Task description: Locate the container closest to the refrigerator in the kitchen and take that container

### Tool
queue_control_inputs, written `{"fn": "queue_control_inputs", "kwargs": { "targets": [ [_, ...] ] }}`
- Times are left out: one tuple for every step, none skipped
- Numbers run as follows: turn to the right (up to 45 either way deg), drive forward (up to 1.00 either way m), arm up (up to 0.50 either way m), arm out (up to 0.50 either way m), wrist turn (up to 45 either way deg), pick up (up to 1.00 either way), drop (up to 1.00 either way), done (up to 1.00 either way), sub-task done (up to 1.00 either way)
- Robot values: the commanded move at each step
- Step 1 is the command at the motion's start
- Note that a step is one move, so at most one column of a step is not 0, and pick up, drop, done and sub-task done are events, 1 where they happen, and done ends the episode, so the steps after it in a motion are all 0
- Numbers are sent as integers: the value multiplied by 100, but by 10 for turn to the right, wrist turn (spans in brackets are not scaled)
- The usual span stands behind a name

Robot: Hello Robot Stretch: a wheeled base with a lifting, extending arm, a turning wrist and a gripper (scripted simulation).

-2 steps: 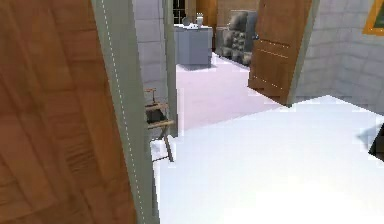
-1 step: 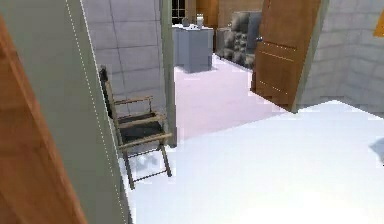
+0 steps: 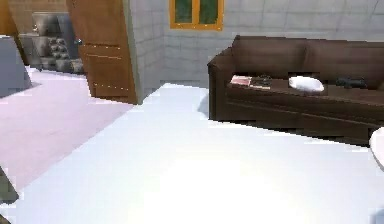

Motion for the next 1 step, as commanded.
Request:
{"fn": "queue_control_inputs", "kwargs": {
  "targets": [
    [450,0,0,0,0,0,0,0,0]
  ]
}}
